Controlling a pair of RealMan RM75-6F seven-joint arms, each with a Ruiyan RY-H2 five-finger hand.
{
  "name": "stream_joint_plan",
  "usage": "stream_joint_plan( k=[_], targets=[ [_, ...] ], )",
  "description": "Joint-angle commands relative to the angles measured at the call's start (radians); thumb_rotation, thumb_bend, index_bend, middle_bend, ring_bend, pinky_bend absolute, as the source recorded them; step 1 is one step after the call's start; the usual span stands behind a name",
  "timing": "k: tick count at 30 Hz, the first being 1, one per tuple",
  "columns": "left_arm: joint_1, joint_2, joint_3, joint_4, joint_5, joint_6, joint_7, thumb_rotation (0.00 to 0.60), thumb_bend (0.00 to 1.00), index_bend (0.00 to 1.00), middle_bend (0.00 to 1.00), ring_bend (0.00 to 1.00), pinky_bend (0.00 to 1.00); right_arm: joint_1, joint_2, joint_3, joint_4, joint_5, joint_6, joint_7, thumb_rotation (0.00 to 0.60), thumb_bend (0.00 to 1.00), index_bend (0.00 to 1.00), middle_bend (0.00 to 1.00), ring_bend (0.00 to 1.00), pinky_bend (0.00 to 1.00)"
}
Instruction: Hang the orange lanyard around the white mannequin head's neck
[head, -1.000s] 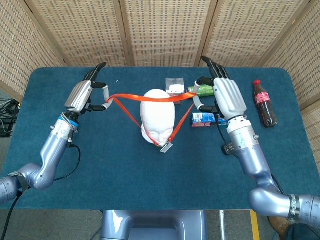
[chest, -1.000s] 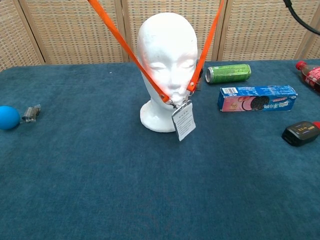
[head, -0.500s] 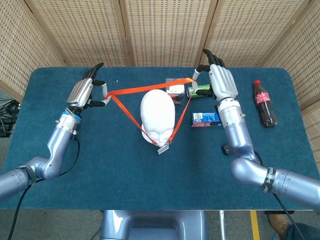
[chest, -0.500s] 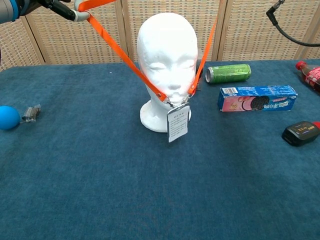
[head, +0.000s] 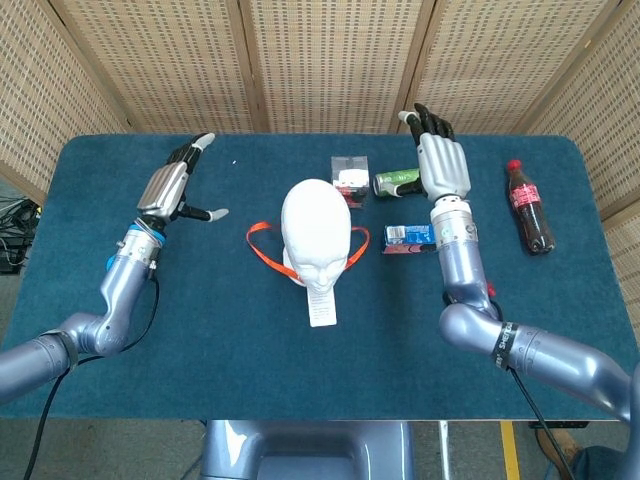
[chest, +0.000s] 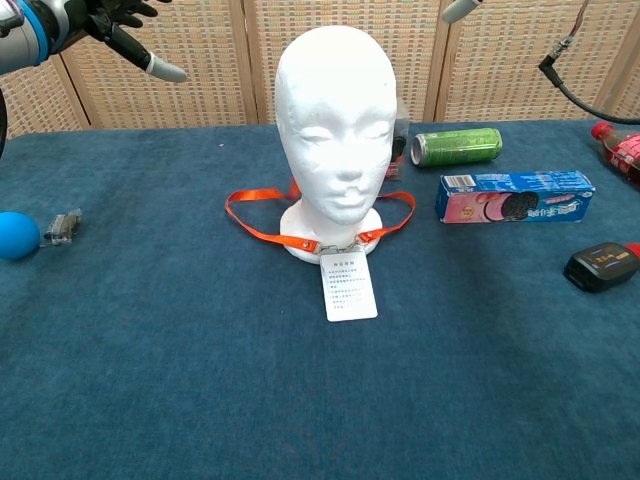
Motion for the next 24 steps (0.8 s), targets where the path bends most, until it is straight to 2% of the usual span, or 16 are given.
stream_joint_plan(
  k=[1,8,11,14,16,17,18,19,20,21,22,24],
  targets=[
    [0.005,0.005,-0.002,-0.005,0.005,0.004,-0.002,0.600,0.12,0.00,0.00,0.00,0.00,-0.007,-0.002,-0.004,-0.007,-0.009,0.009,-0.009,0.600,0.00,0.15,0.00,0.00,0.00],
    [0.040,0.047,0.007,-0.045,0.047,0.033,-0.011,0.600,0.12,0.00,0.00,0.00,0.00,-0.045,0.035,-0.001,-0.074,-0.051,0.039,-0.004,0.600,0.00,0.16,0.00,0.00,0.00],
    [0.074,0.092,0.031,-0.079,0.098,0.073,0.002,0.600,0.12,0.00,0.00,0.00,0.00,-0.081,0.078,-0.008,-0.133,-0.100,0.066,0.005,0.600,0.00,0.17,0.00,0.00,0.00],
    [0.124,0.157,0.070,-0.131,0.149,0.125,0.051,0.600,0.06,0.00,0.00,0.00,0.00,-0.136,0.141,-0.028,-0.198,-0.170,0.100,0.014,0.600,0.03,0.18,0.02,0.00,0.00],
    [0.149,0.187,0.087,-0.161,0.166,0.151,0.078,0.600,0.04,0.00,0.00,0.00,0.00,-0.164,0.168,-0.039,-0.224,-0.201,0.118,0.021,0.600,0.07,0.18,0.08,0.00,0.00],
    [0.165,0.204,0.097,-0.179,0.174,0.169,0.094,0.600,0.04,0.00,0.00,0.00,0.00,-0.182,0.184,-0.047,-0.239,-0.218,0.129,0.024,0.600,0.09,0.18,0.14,0.02,0.00],
    [0.181,0.220,0.107,-0.199,0.181,0.186,0.110,0.600,0.03,0.00,0.00,0.00,0.00,-0.201,0.200,-0.055,-0.255,-0.237,0.141,0.028,0.600,0.11,0.18,0.20,0.06,0.00],
    [0.198,0.237,0.117,-0.218,0.186,0.203,0.124,0.600,0.02,0.00,0.00,0.00,0.00,-0.220,0.214,-0.065,-0.269,-0.258,0.154,0.032,0.600,0.14,0.17,0.30,0.15,0.02],
    [0.215,0.253,0.128,-0.238,0.191,0.218,0.140,0.600,0.01,0.00,0.00,0.00,0.00,-0.238,0.228,-0.076,-0.282,-0.279,0.167,0.034,0.600,0.17,0.16,0.40,0.25,0.08],
    [0.237,0.275,0.142,-0.265,0.195,0.237,0.164,0.600,0.00,0.00,0.00,0.00,0.00,-0.263,0.245,-0.093,-0.298,-0.306,0.182,0.036,0.600,0.21,0.14,0.50,0.38,0.21],
    [0.253,0.290,0.153,-0.286,0.196,0.252,0.184,0.600,0.00,0.00,0.00,0.00,0.00,-0.281,0.258,-0.106,-0.310,-0.327,0.190,0.038,0.600,0.25,0.13,0.56,0.45,0.32],
    [0.285,0.320,0.176,-0.327,0.198,0.278,0.227,0.600,0.00,0.00,0.00,0.00,0.00,-0.317,0.283,-0.135,-0.332,-0.367,0.202,0.043,0.600,0.39,0.11,0.68,0.60,0.60]
  ],
)
